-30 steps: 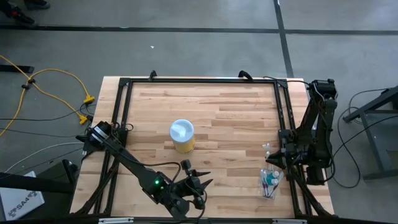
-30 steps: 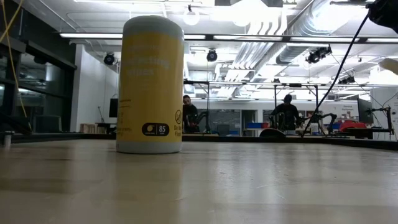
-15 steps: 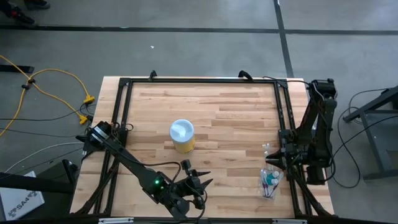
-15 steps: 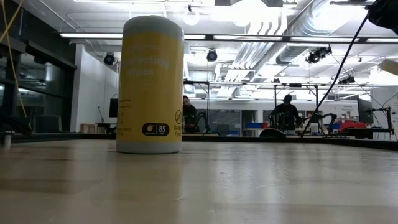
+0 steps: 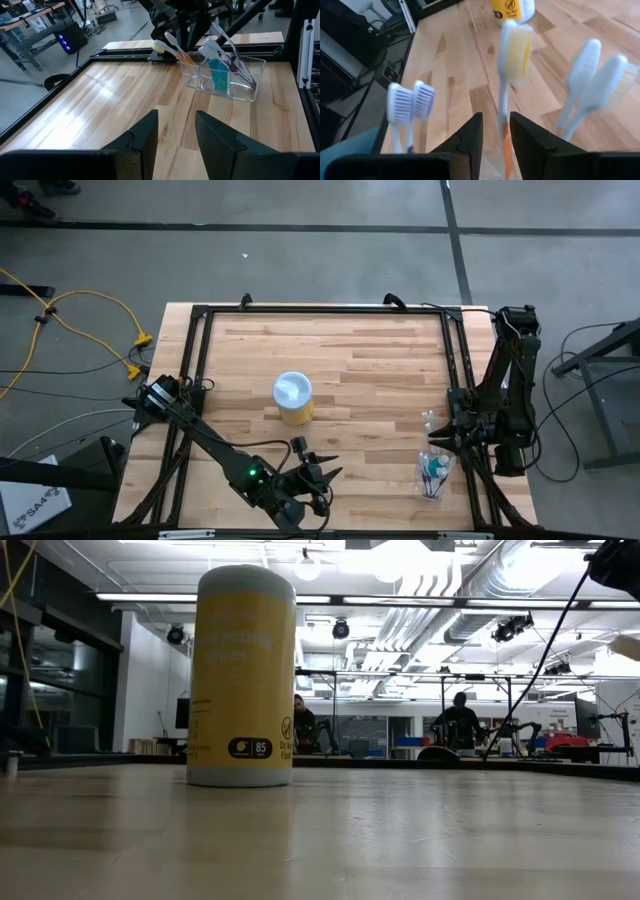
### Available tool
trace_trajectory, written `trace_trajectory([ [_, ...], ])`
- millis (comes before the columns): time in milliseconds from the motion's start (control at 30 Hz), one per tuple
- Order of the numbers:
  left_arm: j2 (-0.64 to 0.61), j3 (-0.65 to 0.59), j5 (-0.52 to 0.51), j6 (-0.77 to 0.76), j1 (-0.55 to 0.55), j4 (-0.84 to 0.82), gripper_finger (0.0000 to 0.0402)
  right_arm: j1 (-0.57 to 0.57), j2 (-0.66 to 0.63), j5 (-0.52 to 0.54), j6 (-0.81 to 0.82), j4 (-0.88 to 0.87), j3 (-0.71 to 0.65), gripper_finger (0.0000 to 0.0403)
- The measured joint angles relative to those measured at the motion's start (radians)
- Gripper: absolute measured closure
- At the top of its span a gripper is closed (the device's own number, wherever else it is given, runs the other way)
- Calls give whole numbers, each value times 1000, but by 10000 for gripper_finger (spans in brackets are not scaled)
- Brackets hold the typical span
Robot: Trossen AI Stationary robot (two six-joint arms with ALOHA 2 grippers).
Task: Pick & Place toothbrushing station
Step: Return to Home Position
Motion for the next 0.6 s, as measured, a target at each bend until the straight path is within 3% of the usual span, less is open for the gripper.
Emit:
trace_trajectory([
  [467,0,0,43,4,0,0,277,0,-164,-50,-161,-135,158,333],
  [600,0,0,44,66,1,6,277,0,-205,-47,-213,-134,191,342],
])
